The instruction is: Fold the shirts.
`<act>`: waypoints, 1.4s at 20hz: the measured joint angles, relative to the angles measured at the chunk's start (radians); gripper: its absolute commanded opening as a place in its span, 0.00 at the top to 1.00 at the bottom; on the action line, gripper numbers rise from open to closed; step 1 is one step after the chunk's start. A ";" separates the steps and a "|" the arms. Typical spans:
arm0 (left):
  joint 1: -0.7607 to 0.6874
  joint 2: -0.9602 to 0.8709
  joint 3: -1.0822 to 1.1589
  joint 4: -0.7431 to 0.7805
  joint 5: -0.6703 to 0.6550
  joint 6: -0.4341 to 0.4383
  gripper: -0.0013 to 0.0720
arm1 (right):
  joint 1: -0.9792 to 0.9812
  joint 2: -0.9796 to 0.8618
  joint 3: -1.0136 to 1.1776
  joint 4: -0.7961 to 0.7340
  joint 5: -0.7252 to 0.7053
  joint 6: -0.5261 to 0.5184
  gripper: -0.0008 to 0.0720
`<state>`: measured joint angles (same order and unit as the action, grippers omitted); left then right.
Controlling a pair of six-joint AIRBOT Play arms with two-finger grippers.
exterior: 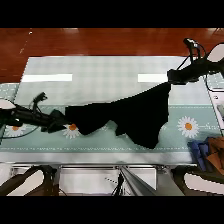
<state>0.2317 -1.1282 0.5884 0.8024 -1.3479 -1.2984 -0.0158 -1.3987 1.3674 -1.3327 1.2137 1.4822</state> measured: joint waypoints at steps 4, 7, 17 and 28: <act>-0.096 -0.014 -0.071 -0.041 0.088 0.000 0.26 | 0.000 0.000 0.000 -0.006 0.004 0.000 0.96; -0.162 -0.049 -0.087 -0.096 0.166 0.000 0.26 | 0.000 0.000 0.000 -0.010 0.006 0.000 0.96; -0.280 -0.205 -0.082 -0.240 0.293 0.033 0.95 | 0.000 0.000 0.000 -0.013 0.014 -0.001 0.96; -0.265 0.172 0.443 -0.276 0.100 0.033 0.95 | 0.000 0.122 0.017 -0.043 0.009 -0.011 0.96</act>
<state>-0.0334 -0.9565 1.0317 0.5266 -1.2480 -1.2652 -0.0158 -1.2766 1.3842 -1.3762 1.2228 1.4708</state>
